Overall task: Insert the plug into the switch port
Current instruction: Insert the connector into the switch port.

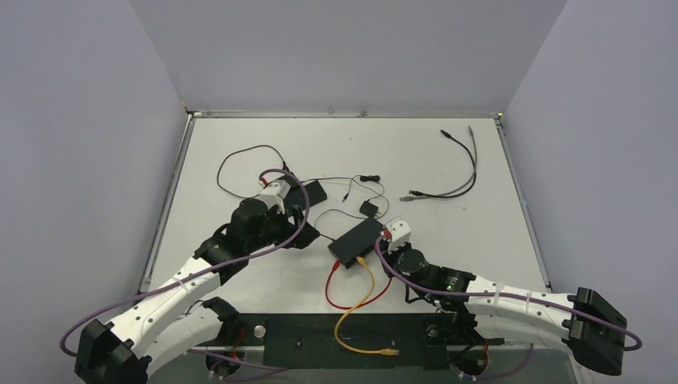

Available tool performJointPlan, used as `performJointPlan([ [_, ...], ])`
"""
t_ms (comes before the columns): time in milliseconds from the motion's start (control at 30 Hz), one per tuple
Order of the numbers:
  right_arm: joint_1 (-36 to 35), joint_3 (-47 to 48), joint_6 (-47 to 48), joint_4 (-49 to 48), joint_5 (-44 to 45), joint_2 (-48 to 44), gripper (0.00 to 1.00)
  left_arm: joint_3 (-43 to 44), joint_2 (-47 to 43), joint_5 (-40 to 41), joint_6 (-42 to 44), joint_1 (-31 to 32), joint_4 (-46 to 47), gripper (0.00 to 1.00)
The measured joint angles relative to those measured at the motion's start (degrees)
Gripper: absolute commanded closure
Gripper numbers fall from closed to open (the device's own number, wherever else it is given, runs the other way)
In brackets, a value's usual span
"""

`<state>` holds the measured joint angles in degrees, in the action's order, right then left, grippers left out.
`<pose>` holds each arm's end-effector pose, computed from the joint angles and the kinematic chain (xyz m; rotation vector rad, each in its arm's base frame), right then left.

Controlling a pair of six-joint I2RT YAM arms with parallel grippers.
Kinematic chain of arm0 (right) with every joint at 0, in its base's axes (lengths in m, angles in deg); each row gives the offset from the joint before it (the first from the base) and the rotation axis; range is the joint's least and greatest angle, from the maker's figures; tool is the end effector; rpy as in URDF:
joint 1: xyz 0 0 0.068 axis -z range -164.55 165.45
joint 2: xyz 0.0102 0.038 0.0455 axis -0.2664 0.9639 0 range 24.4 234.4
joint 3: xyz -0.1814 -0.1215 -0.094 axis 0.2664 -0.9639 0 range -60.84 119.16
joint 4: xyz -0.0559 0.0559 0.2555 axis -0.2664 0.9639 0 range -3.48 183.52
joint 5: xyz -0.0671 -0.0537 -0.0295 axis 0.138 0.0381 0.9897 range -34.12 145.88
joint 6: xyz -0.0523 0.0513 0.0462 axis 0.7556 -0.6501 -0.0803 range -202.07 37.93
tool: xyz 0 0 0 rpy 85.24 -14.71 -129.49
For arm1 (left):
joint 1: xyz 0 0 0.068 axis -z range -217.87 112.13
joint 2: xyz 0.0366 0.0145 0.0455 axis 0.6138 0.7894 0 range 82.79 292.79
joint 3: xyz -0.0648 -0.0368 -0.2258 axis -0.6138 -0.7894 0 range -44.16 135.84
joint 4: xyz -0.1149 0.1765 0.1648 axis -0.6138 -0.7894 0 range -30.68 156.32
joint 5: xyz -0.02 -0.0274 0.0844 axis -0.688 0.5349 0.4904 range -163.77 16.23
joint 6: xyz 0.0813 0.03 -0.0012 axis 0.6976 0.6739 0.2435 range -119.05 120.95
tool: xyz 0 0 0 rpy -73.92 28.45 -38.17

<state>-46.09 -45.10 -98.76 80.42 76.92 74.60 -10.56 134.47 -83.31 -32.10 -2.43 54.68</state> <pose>0.1402 0.2010 0.1266 -0.5723 1.9827 0.4765 0.2097 -0.1648 0.1969 0.1528 2.2051 -0.8736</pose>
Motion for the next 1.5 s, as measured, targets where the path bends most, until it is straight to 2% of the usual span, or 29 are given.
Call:
performJointPlan([
  [200, 0.0, 2.1, 1.1, 0.2, -0.3, 0.4, 1.00, 0.0, -4.0, 0.4, 0.0, -0.3, -2.7, 0.33],
  [433, -1.2, 5.0, 0.8, -3.3, -2.2, 6.9, 1.00, 0.0, -6.3, 1.1, -0.2, -0.4, -5.0, 0.33],
  [633, -4.2, 5.0, -1.2, -5.5, -2.2, 12.2, 1.00, 0.0, -7.3, 1.8, -0.1, -0.7, -6.7, 0.33],
  [900, -4.4, 1.3, -6.4, -8.7, 2.0, 12.5, 1.00, 0.2, -7.1, 1.8, -0.1, -0.8, -7.0, 0.32],
  [1233, 3.5, -0.2, -13.3, -2.5, 8.7, 7.3, 1.00, 0.3, -4.6, 1.1, -0.1, -0.8, -6.5, 0.32],
  [1500, 12.8, -0.9, -20.2, -1.5, 10.1, 10.8, 1.00, 0.3, -1.5, -0.4, -0.1, -0.8, -4.9, 0.33],
])
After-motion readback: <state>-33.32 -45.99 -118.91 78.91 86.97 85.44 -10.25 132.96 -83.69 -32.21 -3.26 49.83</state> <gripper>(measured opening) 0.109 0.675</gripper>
